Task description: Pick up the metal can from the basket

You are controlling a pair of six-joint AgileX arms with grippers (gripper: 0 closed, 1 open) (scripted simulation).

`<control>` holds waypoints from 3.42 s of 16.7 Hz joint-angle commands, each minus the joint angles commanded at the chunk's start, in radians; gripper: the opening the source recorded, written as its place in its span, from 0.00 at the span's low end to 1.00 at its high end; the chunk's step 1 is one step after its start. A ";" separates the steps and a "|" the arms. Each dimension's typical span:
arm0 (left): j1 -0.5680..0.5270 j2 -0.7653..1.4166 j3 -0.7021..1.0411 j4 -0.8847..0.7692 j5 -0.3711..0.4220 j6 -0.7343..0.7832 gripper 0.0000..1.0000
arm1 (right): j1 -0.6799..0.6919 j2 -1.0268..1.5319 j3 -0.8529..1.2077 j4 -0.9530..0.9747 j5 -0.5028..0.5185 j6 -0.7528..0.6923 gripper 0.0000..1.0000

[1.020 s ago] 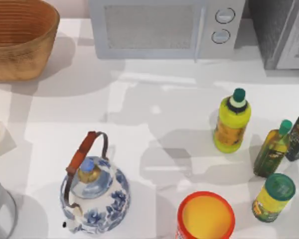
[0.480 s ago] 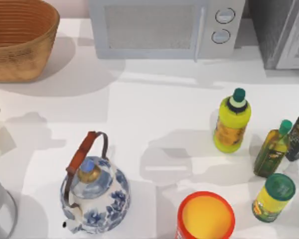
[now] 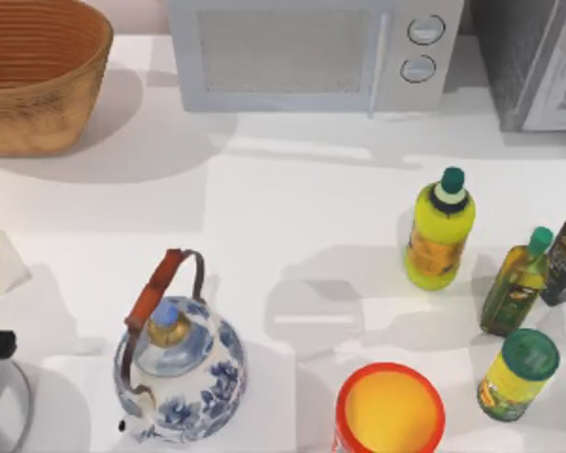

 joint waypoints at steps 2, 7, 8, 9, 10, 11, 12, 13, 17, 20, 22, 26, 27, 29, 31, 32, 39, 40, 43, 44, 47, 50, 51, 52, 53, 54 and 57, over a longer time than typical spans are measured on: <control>0.009 -0.054 -0.046 0.031 -0.018 0.011 0.00 | 0.000 0.000 0.000 0.000 0.000 0.000 1.00; 0.012 -0.066 -0.057 0.038 -0.022 0.014 0.00 | 0.000 0.000 0.000 0.000 0.000 0.000 1.00; 0.009 -0.066 -0.045 0.037 -0.020 0.015 0.00 | 0.000 0.000 0.000 0.000 0.000 0.000 1.00; 0.009 -0.066 -0.045 0.037 -0.020 0.015 0.00 | 0.000 0.000 0.000 0.000 0.000 0.000 1.00; 0.011 -0.056 -0.040 0.039 -0.014 0.013 0.00 | 0.000 0.000 0.000 0.000 0.000 0.000 1.00; 0.016 -0.037 -0.030 0.044 -0.003 0.009 0.00 | 0.000 0.000 0.000 0.000 0.000 0.000 1.00; 0.022 -0.007 -0.016 0.052 0.016 0.003 0.00 | 0.000 0.000 0.000 0.000 0.000 0.000 1.00; 0.028 0.032 0.001 0.063 0.041 -0.003 0.00 | 0.000 0.000 0.000 0.000 0.000 0.000 1.00; 0.045 0.292 0.094 0.143 0.214 -0.039 0.00 | 0.000 0.000 0.000 0.000 0.000 0.000 1.00; 0.040 0.568 0.179 0.240 0.393 -0.063 0.00 | 0.000 0.000 0.000 0.000 0.000 0.000 1.00; 0.026 0.780 0.247 0.323 0.528 -0.074 0.00 | 0.000 0.000 0.000 0.000 0.000 0.000 1.00; -0.021 1.215 0.416 0.529 0.811 -0.075 0.00 | 0.000 0.000 0.000 0.000 0.000 0.000 1.00; -0.034 1.320 0.464 0.588 0.879 -0.070 0.00 | 0.000 0.000 0.000 0.000 0.000 0.000 1.00; -0.056 1.522 0.563 0.713 1.010 -0.056 0.00 | 0.000 0.000 0.000 0.000 0.000 0.000 1.00; -0.074 1.709 0.663 0.842 1.126 -0.037 0.00 | 0.000 0.000 0.000 0.000 0.000 0.000 1.00; -0.081 1.796 0.710 0.905 1.177 -0.026 0.00 | 0.000 0.000 0.000 0.000 0.000 0.000 1.00; -0.119 2.291 0.952 1.283 1.407 0.064 0.00 | 0.000 0.000 0.000 0.000 0.000 0.000 1.00; -0.123 2.339 0.972 1.319 1.424 0.076 0.00 | 0.000 0.000 0.000 0.000 0.000 0.000 1.00; -0.132 2.421 1.001 1.382 1.449 0.097 0.00 | 0.000 0.000 0.000 0.000 0.000 0.000 1.00; -0.134 2.428 1.003 1.388 1.451 0.100 0.00 | 0.000 0.000 0.000 0.000 0.000 0.000 1.00; -0.134 2.428 1.003 1.388 1.451 0.100 0.00 | 0.000 0.000 0.000 0.000 0.000 0.000 1.00; -0.134 2.428 1.003 1.388 1.451 0.100 0.08 | 0.000 0.000 0.000 0.000 0.000 0.000 1.00; -0.134 2.428 1.003 1.388 1.451 0.100 0.15 | 0.000 0.000 0.000 0.000 0.000 0.000 1.00; -0.134 2.428 1.003 1.388 1.451 0.100 0.23 | 0.000 0.000 0.000 0.000 0.000 0.000 1.00; -0.134 2.428 1.003 1.388 1.451 0.100 0.30 | 0.000 0.000 0.000 0.000 0.000 0.000 1.00; -0.134 2.428 1.003 1.388 1.451 0.100 0.38 | 0.000 0.000 0.000 0.000 0.000 0.000 1.00; -0.134 2.428 1.003 1.388 1.451 0.100 0.60 | 0.000 0.000 0.000 0.000 0.000 0.000 1.00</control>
